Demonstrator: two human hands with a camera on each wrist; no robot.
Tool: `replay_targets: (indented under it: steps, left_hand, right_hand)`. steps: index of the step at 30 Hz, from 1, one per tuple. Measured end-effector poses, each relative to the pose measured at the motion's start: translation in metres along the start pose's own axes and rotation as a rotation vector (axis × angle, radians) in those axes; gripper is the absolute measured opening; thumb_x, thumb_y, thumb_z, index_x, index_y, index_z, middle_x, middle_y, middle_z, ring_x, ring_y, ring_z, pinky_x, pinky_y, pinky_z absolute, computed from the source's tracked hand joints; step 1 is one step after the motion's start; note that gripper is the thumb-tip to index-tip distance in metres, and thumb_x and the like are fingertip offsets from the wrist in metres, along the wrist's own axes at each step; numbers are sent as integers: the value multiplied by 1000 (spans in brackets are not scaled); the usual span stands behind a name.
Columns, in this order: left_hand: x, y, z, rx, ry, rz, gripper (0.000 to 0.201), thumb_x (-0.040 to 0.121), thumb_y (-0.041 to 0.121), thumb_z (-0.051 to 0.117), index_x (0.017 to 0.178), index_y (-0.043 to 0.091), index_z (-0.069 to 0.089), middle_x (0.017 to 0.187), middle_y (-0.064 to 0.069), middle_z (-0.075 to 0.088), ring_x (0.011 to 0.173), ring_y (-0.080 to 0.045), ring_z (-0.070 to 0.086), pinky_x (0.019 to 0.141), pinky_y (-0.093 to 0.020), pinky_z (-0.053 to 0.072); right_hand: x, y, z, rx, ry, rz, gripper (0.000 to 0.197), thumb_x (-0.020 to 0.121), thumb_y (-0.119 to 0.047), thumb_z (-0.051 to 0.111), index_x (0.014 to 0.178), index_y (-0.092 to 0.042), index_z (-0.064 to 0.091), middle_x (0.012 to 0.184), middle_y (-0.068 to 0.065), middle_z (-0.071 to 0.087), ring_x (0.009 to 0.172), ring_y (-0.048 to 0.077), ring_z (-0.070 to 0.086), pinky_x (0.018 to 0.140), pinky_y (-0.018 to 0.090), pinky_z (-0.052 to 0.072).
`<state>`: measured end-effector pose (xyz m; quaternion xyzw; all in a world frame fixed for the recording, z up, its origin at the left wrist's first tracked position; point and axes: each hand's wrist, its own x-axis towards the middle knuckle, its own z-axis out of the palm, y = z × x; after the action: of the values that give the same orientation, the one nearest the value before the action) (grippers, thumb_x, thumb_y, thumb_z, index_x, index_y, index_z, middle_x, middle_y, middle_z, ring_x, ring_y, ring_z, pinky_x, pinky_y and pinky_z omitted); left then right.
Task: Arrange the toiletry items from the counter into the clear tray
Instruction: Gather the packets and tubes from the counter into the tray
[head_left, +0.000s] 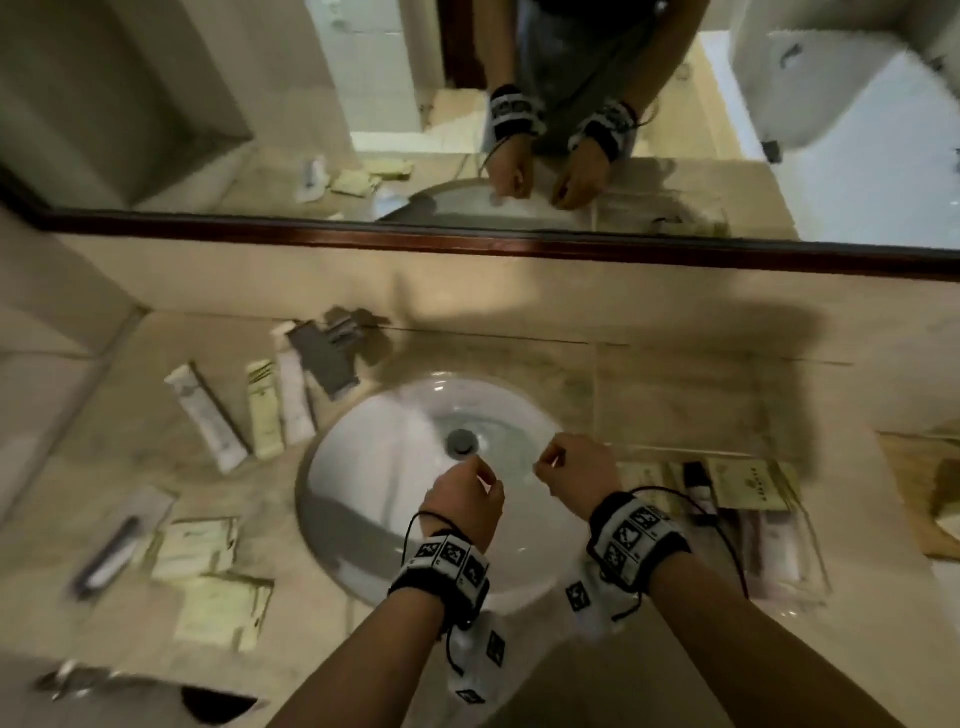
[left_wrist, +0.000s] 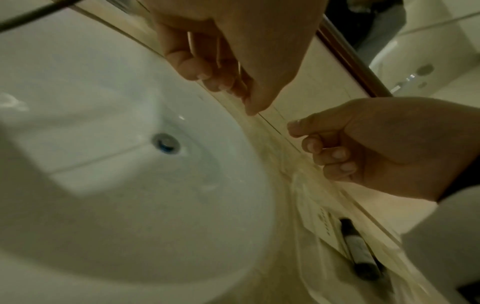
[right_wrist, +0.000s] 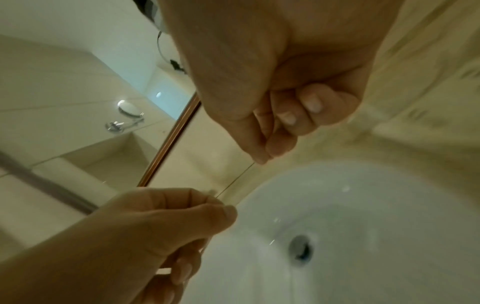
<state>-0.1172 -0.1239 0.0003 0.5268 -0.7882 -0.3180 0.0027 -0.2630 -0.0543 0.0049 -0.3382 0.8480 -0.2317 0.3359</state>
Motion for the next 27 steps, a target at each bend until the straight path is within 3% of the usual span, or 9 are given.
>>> replay_targets:
  steps: [2,5,9,11,16,19,21,24,27]
  left_hand:
    - [-10,-40,-23,-21,36,-76,11,88,39,54,87,27,54,86,4,68,83,-19,63,77,-33,52]
    - [-30,-102,-54,-12,97,-188,11,89,36,54,86,25,54,86,1,68,84,-23,64,71,-31,50]
    - [-61,-189,-94,-44,162,-364,9,84,33,56,84,24,58,85,1,69,82,-24,64,70,-32,52]
    - [-75,-232,-112,-50,153,-439,11,83,35,58,89,26,59,88,1,68,85,-23,64,74,-32,53]
    - [-86,-313,-140,-25,111,-544,36,83,36,61,115,21,53,115,-4,57,103,-26,60,87,-35,50]
    - [-78,-340,-142,61,10,-514,55,83,42,58,129,16,44,127,-7,48,112,-29,54,92,-36,47]
    - [-73,-347,-143,-2,-26,-497,60,82,42,61,131,14,40,127,-9,46,112,-30,55,90,-37,47]
    - [-66,-350,-142,-39,-57,-451,57,83,40,64,131,16,42,128,-7,46,112,-27,56,90,-35,47]
    - [-60,-355,-140,-119,-87,-459,56,81,38,67,128,16,44,128,-6,46,112,-25,55,93,-33,47]
  right_hand:
    - [-1,-31,36,-24,-63,-67,12,81,-26,65,76,-16,63,78,7,69,76,23,65,73,34,53]
    - [-11,-75,88,-55,-187,-145,13,83,-23,63,77,-12,64,76,10,69,75,24,65,70,34,54]
    - [-29,-124,158,-130,-304,-205,12,83,-26,63,76,-16,62,82,7,68,78,23,64,72,36,55]
    - [-39,-146,190,-167,-350,-223,12,83,-26,63,79,-15,64,85,6,69,80,23,66,75,37,56]
    - [-58,-184,253,-312,-446,-232,19,86,-27,57,99,-14,61,104,8,66,95,26,61,81,32,51]
    - [-69,-200,275,-352,-480,-223,31,85,-32,60,109,-14,53,106,9,62,96,28,60,80,33,49]
    - [-74,-208,288,-374,-480,-237,34,84,-34,62,108,-15,48,103,7,60,95,28,60,79,34,48]
    - [-77,-215,302,-409,-470,-259,26,85,-40,60,95,-24,41,95,2,54,90,23,57,76,31,46]
    - [-81,-221,306,-473,-455,-302,20,90,-40,55,99,-24,48,106,5,60,95,22,56,80,29,43]
